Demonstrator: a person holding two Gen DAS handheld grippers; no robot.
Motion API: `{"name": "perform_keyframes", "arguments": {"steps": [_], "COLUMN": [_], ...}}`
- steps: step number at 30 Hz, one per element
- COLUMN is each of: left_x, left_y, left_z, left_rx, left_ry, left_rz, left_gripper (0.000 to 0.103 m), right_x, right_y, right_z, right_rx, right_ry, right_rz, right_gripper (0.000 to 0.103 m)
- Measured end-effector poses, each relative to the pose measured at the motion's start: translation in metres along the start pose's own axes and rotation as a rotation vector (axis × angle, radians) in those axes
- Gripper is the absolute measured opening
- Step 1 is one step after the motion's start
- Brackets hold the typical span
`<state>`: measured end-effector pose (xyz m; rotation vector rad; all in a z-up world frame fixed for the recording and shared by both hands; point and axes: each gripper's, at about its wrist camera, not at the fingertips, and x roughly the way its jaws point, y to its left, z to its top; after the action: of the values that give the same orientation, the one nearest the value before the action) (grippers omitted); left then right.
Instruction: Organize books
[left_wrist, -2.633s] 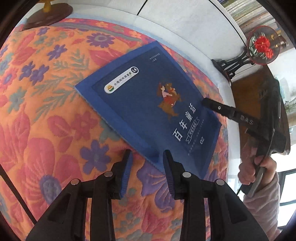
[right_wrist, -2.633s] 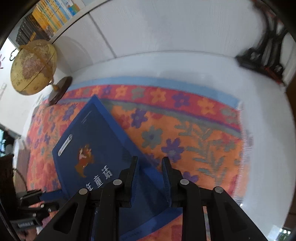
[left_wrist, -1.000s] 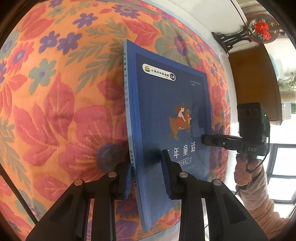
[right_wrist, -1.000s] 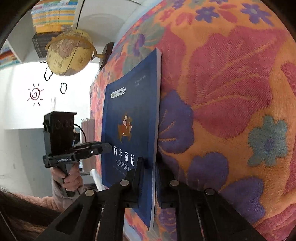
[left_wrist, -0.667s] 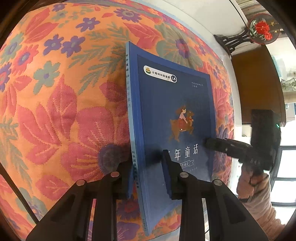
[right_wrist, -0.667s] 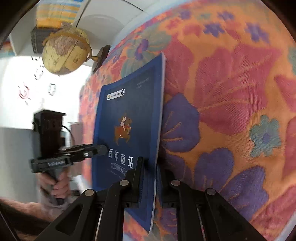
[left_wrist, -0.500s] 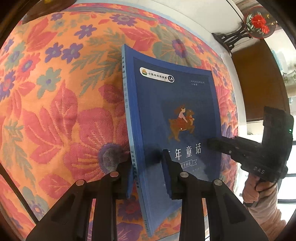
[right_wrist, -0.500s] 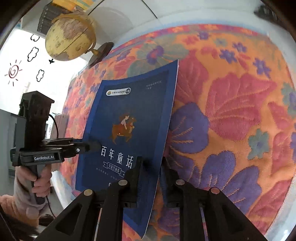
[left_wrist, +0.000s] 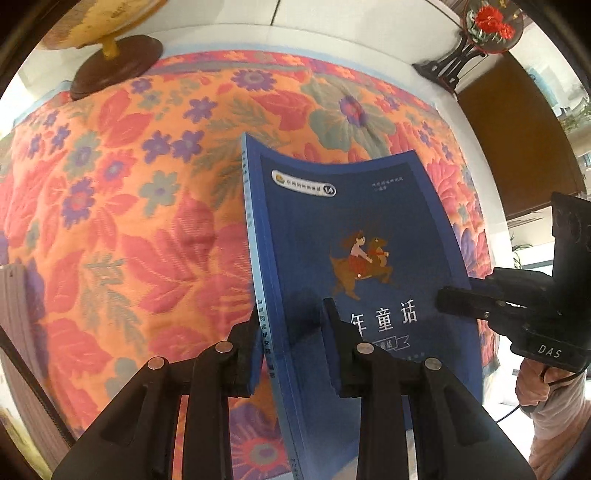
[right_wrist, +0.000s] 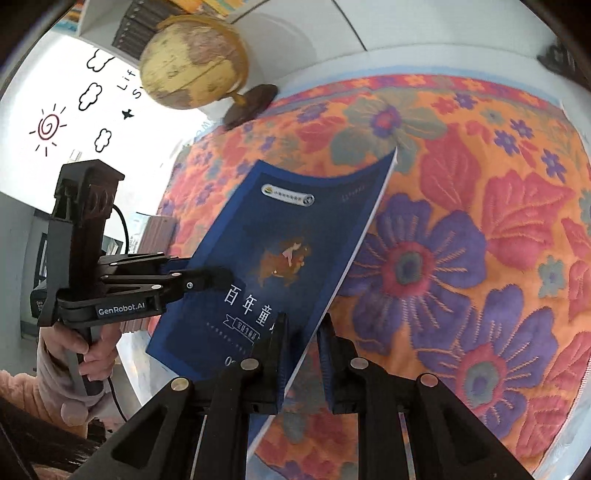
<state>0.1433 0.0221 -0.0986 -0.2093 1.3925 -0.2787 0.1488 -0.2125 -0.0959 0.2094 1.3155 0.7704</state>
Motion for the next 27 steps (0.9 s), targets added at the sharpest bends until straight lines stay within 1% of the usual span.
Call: {"name": "perform_keyframes", "arguments": {"steps": [11, 16, 27], "left_x": [-0.031, -0.046, -0.090], "left_y": [0.019, 0.025, 0.045], "left_z": [-0.018, -0.027, -0.041], "left_rx": [0.014, 0.026, 0.043], "left_ry": [-0.039, -0.059, -0.115], "left_rz": [-0.021, -0.027, -0.065], "left_gripper": [0.025, 0.025, 0.025], "right_x": [-0.003, -0.007, -0.016], "right_y": [0.055, 0.076, 0.127], "right_z": [0.001, -0.003, -0.007], "right_rx": [-0.075, -0.096, -0.113], "right_ry": [-0.039, -0.063, -0.117], "right_rz": [-0.045, -0.065, -0.093], "right_gripper": [0.016, 0.016, 0.016]}}
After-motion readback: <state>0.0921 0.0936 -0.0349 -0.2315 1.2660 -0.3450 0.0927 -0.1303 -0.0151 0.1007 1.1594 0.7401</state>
